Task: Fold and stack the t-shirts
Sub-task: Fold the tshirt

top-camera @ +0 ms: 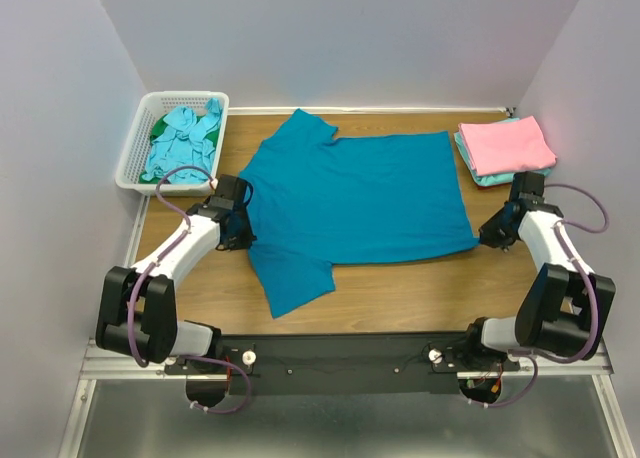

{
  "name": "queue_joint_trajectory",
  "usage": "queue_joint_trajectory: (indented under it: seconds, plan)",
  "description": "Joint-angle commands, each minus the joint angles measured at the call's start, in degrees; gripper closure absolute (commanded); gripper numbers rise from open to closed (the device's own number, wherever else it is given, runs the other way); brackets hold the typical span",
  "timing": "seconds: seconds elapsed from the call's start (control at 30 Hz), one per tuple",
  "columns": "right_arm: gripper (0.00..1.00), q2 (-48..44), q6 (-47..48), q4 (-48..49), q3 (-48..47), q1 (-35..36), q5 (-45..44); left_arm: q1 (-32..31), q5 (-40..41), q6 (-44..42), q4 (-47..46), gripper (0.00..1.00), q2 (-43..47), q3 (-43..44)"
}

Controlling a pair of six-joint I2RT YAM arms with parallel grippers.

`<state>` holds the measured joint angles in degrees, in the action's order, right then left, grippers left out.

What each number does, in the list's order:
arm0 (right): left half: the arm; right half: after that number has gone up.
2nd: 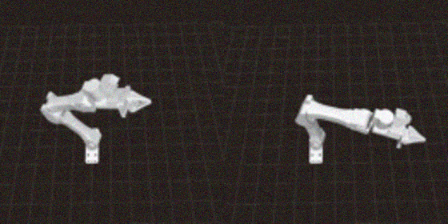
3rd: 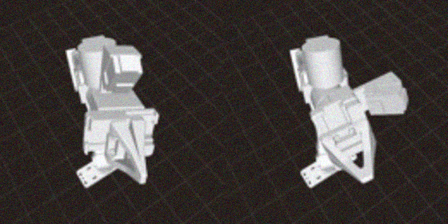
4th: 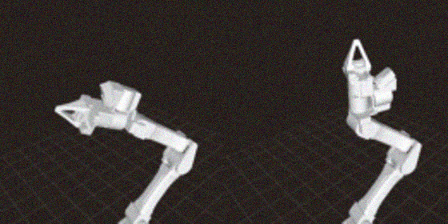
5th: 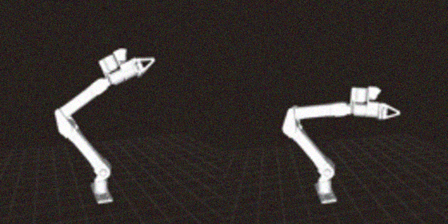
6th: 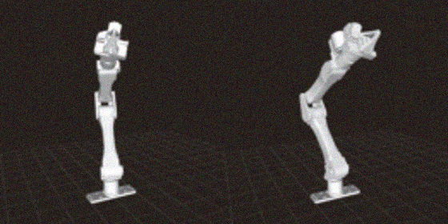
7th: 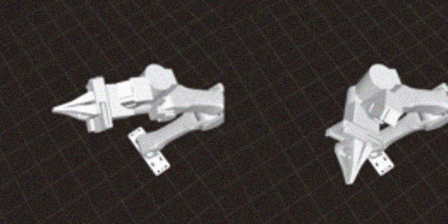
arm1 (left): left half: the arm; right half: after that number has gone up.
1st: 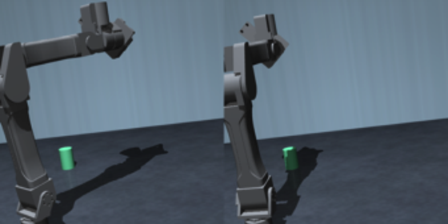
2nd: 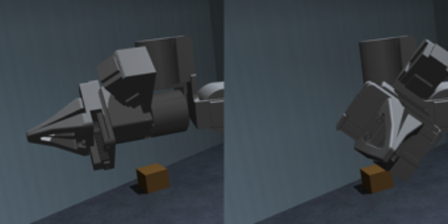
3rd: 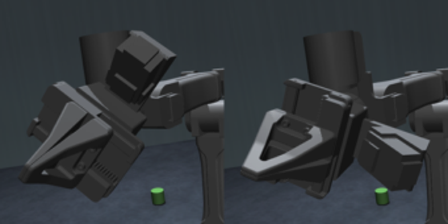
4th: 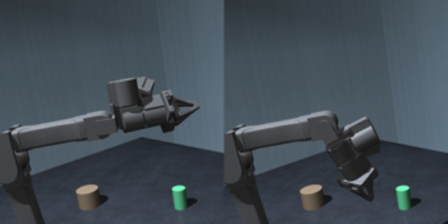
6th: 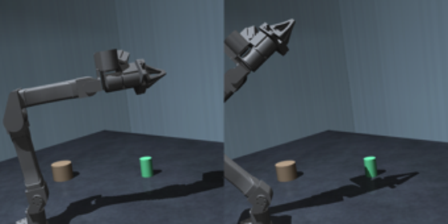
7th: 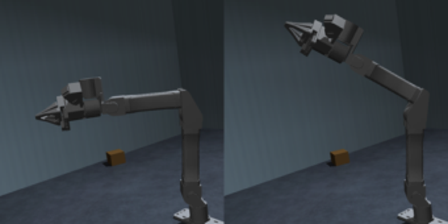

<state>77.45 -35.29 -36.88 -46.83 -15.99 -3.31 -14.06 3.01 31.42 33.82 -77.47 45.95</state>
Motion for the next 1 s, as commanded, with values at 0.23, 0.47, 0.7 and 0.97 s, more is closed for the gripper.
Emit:
queue_joint_trajectory:
  seconds: [0.23,0.47,0.7,0.97]
  plan:
    - [0.99,8.1,3.5,-2.0,-12.3,-0.3,3.0,1.5,-0.1,-1.4,0.1,1.0,-6.1,11.2]
    - [0.99,13.1,4.2,-1.9,-20.4,1.7,2.2,2.2,0.9,-2.1,-0.3,1.0,-11.5,18.3]
    - [0.99,19.0,4.8,-1.9,-26.7,4.1,-1.5,3.3,1.7,-2.6,-1.1,1.0,-15.9,21.9]
    - [0.99,24.2,5.3,-1.7,-31.5,6.2,-4.5,4.2,3.3,-2.7,-2.5,1.0,-18.6,24.4]
